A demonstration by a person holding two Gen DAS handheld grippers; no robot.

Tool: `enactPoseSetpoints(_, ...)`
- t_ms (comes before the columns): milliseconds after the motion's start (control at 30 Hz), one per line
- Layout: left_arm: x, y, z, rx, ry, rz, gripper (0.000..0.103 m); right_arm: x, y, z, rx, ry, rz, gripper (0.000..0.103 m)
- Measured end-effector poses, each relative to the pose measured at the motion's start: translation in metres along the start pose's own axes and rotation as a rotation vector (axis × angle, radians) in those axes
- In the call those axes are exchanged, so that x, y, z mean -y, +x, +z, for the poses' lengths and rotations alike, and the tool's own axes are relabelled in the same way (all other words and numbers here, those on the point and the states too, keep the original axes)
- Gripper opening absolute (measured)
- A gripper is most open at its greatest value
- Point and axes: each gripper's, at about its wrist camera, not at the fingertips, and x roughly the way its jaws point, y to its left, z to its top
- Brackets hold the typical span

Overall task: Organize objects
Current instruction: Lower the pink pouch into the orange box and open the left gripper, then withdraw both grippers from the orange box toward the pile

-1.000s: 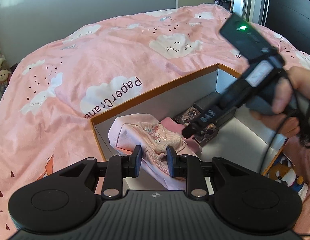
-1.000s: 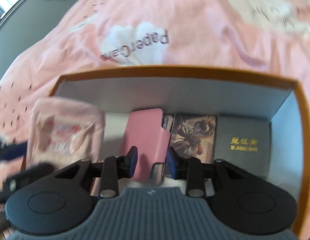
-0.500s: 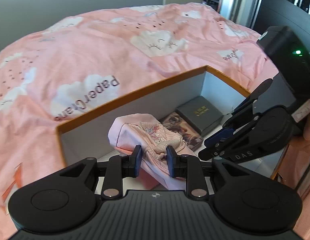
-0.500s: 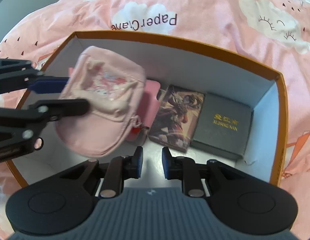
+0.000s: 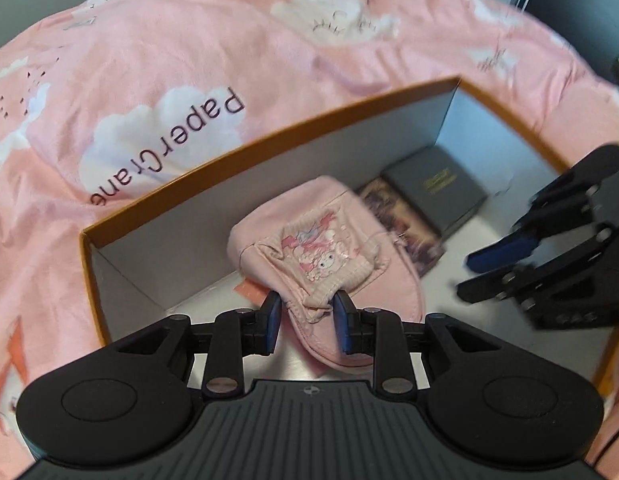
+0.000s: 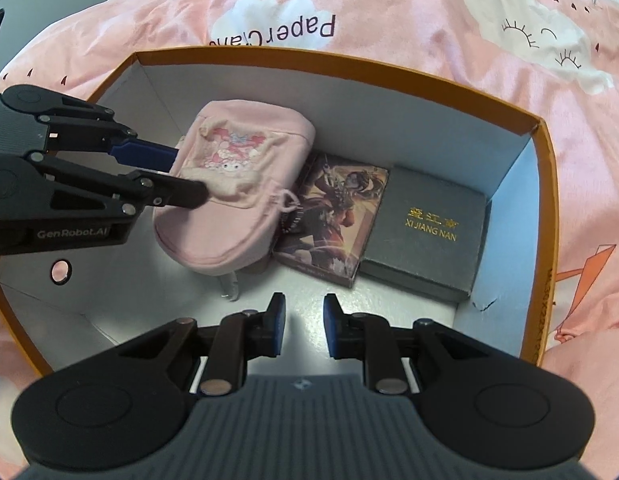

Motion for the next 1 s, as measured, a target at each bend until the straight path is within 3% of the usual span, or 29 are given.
enactPoseSetpoints(200, 0.003, 0.009, 0.002, -0.046, 0.013, 0.046, 0.037, 0.001, 0.001, -0.001, 0.006, 0.006, 0.004, 0.023)
enactPoseSetpoints(433, 0.006, -0.007, -0.003, -0.006, -0.004, 0.068, 0.043, -0.002, -0.009, -0.006, 0.035, 0.008, 0.002, 0.023)
enactPoseSetpoints(633, 0.032, -0.068, -0.019, 0.188, -0.033, 0.110, 0.043, -0.017, -0.046, -0.020, 0.172, -0.031, -0.013, 0.024)
enactPoseSetpoints(700, 0.048, -0.094, -0.030, 0.262, -0.044, 0.102, 0.043, -0.024, -0.065, -0.031, 0.243, -0.040, -0.014, 0.031)
enactPoseSetpoints(767, 0.065, -0.116, -0.044, 0.314, -0.065, 0.086, 0.043, -0.029, -0.083, -0.047, 0.312, -0.040, -0.020, 0.033)
enactPoseSetpoints(1000, 0.116, -0.142, -0.097, 0.382, -0.195, 0.041, 0.043, -0.041, -0.123, -0.117, 0.484, -0.006, -0.074, 0.040)
